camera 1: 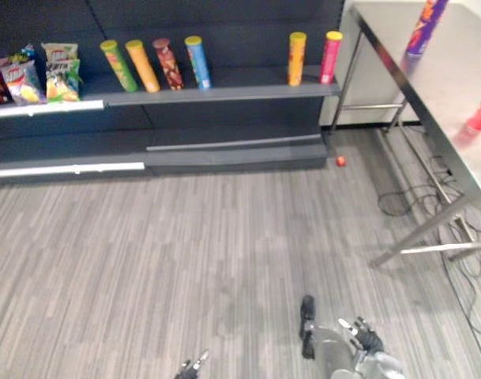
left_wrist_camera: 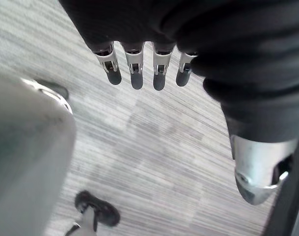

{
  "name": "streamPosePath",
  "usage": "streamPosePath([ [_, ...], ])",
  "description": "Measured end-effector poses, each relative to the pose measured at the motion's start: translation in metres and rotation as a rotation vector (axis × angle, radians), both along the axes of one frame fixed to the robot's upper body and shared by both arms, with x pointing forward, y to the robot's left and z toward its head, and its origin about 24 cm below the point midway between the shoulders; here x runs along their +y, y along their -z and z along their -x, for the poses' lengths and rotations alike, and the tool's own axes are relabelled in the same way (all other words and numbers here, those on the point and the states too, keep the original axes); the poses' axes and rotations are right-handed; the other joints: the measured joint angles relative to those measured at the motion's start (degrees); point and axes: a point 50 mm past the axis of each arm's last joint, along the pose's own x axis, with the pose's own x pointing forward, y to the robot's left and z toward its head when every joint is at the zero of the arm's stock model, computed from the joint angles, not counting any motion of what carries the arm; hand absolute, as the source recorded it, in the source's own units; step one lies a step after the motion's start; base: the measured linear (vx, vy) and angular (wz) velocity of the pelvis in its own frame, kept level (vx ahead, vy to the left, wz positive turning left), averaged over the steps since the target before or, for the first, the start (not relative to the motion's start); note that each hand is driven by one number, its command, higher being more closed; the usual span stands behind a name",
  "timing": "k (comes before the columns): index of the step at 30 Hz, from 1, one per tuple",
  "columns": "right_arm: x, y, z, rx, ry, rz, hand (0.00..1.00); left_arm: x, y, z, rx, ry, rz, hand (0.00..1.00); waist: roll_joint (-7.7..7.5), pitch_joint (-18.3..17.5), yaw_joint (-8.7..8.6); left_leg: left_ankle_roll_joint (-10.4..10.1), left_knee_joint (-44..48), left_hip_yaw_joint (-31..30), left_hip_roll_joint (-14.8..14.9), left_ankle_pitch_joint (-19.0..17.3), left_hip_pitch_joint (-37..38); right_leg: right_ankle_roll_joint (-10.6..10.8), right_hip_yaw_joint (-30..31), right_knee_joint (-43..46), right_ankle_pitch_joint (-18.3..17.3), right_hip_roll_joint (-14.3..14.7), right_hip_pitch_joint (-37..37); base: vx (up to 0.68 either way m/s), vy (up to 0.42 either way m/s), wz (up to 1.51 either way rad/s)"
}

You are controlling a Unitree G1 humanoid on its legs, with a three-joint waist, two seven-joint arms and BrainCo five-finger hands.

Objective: Put the gum and the chips on the shelf.

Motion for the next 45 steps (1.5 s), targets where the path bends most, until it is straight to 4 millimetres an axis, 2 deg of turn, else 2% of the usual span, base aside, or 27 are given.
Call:
streamPosePath([
  [2,-0.001,0.001,0.002,0.006,0.007,-0.002,0.00,0.000,0.000,-0.002,-0.011,-0.008,0.009,0.00,0.34,-0.1,-0.31,-1.2,8.2,-2.5,2.1,3.0,-2.6,-0.4,-1.5,1.1,-3.2,0.8,2.1,0.56,-0.334,0.20],
  [3,-0.002,0.002,0.006,0.015,0.012,-0.005,0.00,-0.002,-0.002,-0.007,-0.028,-0.005,0.013,0.00,0.45,0.0,-0.41,-2.5,19.8,-5.6,3.4,6.4,-7.3,-0.7,-2.3,1.1,-5.1,1.1,4.7,0.55,-0.273,0.26],
  [4,-0.002,0.002,0.007,0.023,0.007,-0.006,0.00,-0.003,-0.003,-0.015,-0.051,0.000,0.017,0.00,0.44,0.0,-0.30,-4.7,31.6,-9.3,4.0,13.4,-12.7,-1.4,-2.6,1.1,-6.7,1.2,7.2,0.42,-0.177,0.21],
  [5,-0.002,0.003,0.008,0.027,0.002,-0.005,0.00,-0.004,-0.004,-0.018,-0.064,-0.004,0.018,0.00,0.46,0.1,-0.25,-5.1,36.9,-10.3,4.4,16.5,-15.2,-2.0,-2.6,0.9,-7.2,1.3,8.4,0.41,-0.109,0.03],
  [6,-0.002,0.003,0.009,0.031,-0.002,-0.002,0.00,-0.007,-0.006,-0.023,-0.085,-0.007,0.025,0.00,0.71,0.3,-0.01,-5.0,46.5,-9.9,5.6,16.4,-19.6,-2.8,-2.4,0.7,-8.6,1.9,10.7,0.40,-0.065,-0.19],
  [8,-0.003,0.004,0.013,0.042,0.004,0.004,0.00,-0.006,-0.007,-0.026,-0.103,-0.018,0.027,0.00,0.62,0.4,0.19,-3.3,53.8,-6.6,6.5,13.4,-25.0,-3.1,-0.7,-1.3,-10.2,2.8,15.6,0.42,-0.037,-0.30],
  [12,-0.004,0.006,0.021,0.065,0.010,0.009,0.00,-0.008,-0.011,-0.033,-0.146,-0.026,0.031,0.00,0.50,0.4,2.36,-0.9,49.2,-1.4,7.0,7.2,-32.4,-1.4,2.9,-4.6,-11.6,2.8,21.1,0.33,0.071,-0.49],
  [13,-0.004,0.007,0.024,0.073,0.013,0.009,0.00,-0.008,-0.012,-0.036,-0.164,-0.043,0.035,0.00,0.12,0.4,2.94,-0.4,39.9,-0.3,7.0,6.4,-33.6,-0.5,4.3,-4.9,-12.3,1.9,22.8,0.25,0.125,-0.44],
  [14,-0.003,0.007,0.024,0.074,0.015,0.009,0.00,-0.007,-0.013,-0.036,-0.169,-0.044,0.032,0.00,-0.06,0.4,2.89,-0.4,35.7,-0.3,6.7,6.4,-33.8,0.0,4.7,-4.9,-12.8,1.4,23.2,0.40,0.272,-0.49],
  [17,0.001,0.008,0.025,0.079,0.007,0.008,0.00,-0.004,-0.013,-0.033,-0.172,-0.049,0.017,0.00,-1.38,-0.3,2.89,0.5,9.7,-3.7,4.7,9.6,-32.9,4.1,8.5,-3.9,-16.1,-2.0,24.9,0.33,0.310,-0.44],
  [19,0.002,0.008,0.025,0.079,-0.009,0.013,0.00,-0.003,-0.012,-0.030,-0.165,-0.059,0.015,0.00,-1.24,-0.8,2.88,-0.5,3.5,-6.4,4.9,11.6,-32.7,7.1,11.2,-2.6,-18.5,-3.7,25.2,0.40,0.471,-0.66],
  [20,0.003,0.009,0.027,0.086,-0.009,0.010,0.00,0.000,-0.012,-0.029,-0.160,-0.067,0.011,0.00,-1.59,-1.9,2.94,-3.6,5.9,-5.6,3.9,16.6,-32.1,8.1,14.0,-3.0,-19.8,-5.3,26.0,0.51,0.614,-0.94],
  [21,0.010,0.012,0.031,0.100,-0.005,-0.012,0.00,0.007,-0.012,-0.025,-0.156,-0.077,-0.006,0.00,-3.76,-3.3,3.37,-3.7,8.8,-3.3,2.8,16.0,-32.3,7.9,16.5,-3.8,-19.9,-6.9,26.4,0.45,0.481,-0.83],
  [22,0.016,0.013,0.032,0.102,-0.006,-0.031,0.00,0.012,-0.012,-0.022,-0.150,-0.078,-0.018,0.00,-4.54,-4.0,3.37,-3.5,10.6,-2.1,2.3,13.9,-32.5,7.9,18.6,-3.9,-19.8,-7.3,26.6,0.48,0.357,-0.65],
  [24,0.030,0.016,0.037,0.118,0.012,-0.081,0.00,0.020,-0.010,-0.015,-0.109,-0.058,-0.036,0.00,-6.89,-7.5,2.82,-2.7,14.4,0.0,0.2,9.3,-32.7,7.1,20.6,-3.1,-14.7,-8.3,25.6,0.46,0.277,-0.50],
  [25,0.030,0.017,0.038,0.127,0.011,-0.086,0.00,0.020,-0.009,-0.014,-0.097,-0.049,-0.036,0.00,-6.82,-8.1,2.73,-2.1,15.1,0.1,-0.2,9.1,-32.5,6.8,21.6,-3.3,-13.2,-8.5,25.6,0.41,0.321,-0.47],
  [27,0.027,0.019,0.043,0.146,0.035,-0.089,0.00,0.017,-0.005,-0.009,-0.050,-0.004,-0.031,0.00,-6.29,-10.4,2.61,0.0,15.9,0.8,-1.4,8.0,-31.8,6.9,25.1,-2.6,-7.1,-9.4,23.6,0.41,0.348,-0.46],
  [31,0.018,0.017,0.039,0.135,0.035,-0.066,0.00,0.016,-0.003,-0.002,-0.010,0.057,-0.046,0.00,-4.33,-10.5,2.77,1.4,13.9,3.9,-1.5,7.2,-26.2,6.5,27.5,5.7,2.2,-8.8,18.3,0.26,0.212,-0.76],
  [33,0.015,0.016,0.036,0.131,0.003,-0.048,0.00,0.017,-0.003,0.001,0.006,0.095,-0.060,0.00,-3.38,-10.2,2.63,1.6,11.9,5.8,-1.3,7.1,-22.6,4.6,22.7,11.6,6.4,-9.5,14.8,0.23,0.126,-0.89],
  [34,0.013,0.014,0.029,0.110,-0.013,-0.036,0.00,0.018,-0.003,0.002,0.014,0.105,-0.064,0.00,-2.73,-9.8,2.58,1.7,9.3,8.4,-0.5,6.9,-19.3,3.7,15.4,17.4,5.7,-10.6,11.7,0.16,0.021,-0.99],
  [35,0.015,0.011,0.022,0.091,-0.047,-0.027,0.00,0.018,-0.002,0.005,0.025,0.112,-0.064,0.00,-2.59,-9.5,2.54,1.7,7.1,11.1,0.0,6.9,-16.1,1.9,3.9,23.3,0.7,-12.4,8.7,0.15,-0.007,-1.09],
  [36,0.017,0.010,0.019,0.080,-0.070,-0.024,0.00,0.017,-0.002,0.007,0.031,0.116,-0.062,0.00,-2.52,-9.3,2.57,1.7,6.5,12.6,0.3,6.9,-14.8,1.3,-2.7,24.9,-2.9,-13.4,7.9,0.10,-0.023,-1.12],
  [38,0.023,0.007,0.012,0.056,-0.147,-0.011,0.00,0.019,-0.001,0.014,0.052,0.092,-0.059,0.00,-3.14,-8.7,2.68,1.7,5.5,17.0,-0.8,6.9,-10.1,-3.5,-20.6,20.6,-4.9,-13.6,9.9,0.17,-0.069,-1.49],
  [39,0.021,0.006,0.009,0.049,-0.154,-0.001,0.00,0.016,0.001,0.017,0.061,0.086,-0.049,0.00,-2.69,-8.5,2.80,1.6,4.2,17.6,-0.4,7.0,-9.4,-3.5,-21.3,19.0,-4.7,-12.4,10.3,0.19,-0.072,-1.70],
  [41,0.014,0.001,-0.002,0.018,-0.154,0.021,0.00,0.000,0.004,0.016,0.066,0.110,-0.011,0.00,0.23,-6.7,1.64,1.0,0.2,19.8,-0.2,7.4,-6.1,-3.4,-22.4,16.0,-4.7,-9.9,10.7,0.12,-0.054,-1.22],
  [42,0.008,-0.001,-0.003,0.012,-0.146,0.037,0.00,-0.001,0.003,0.011,0.056,0.128,-0.008,0.00,0.55,-6.0,0.85,0.4,-1.0,20.6,-0.4,8.1,-5.7,-3.4,-23.5,15.2,-4.7,-9.6,10.6,0.07,-0.056,-0.64],
  [45,0.006,0.003,0.006,0.041,-0.139,0.037,0.00,-0.001,0.001,0.002,0.030,0.152,-0.009,0.00,-1.01,-4.7,-0.25,-0.2,-3.3,20.1,-1.2,11.0,-4.7,-3.4,-24.2,12.1,-4.7,-9.2,12.3,0.02,-0.075,-0.01],
])
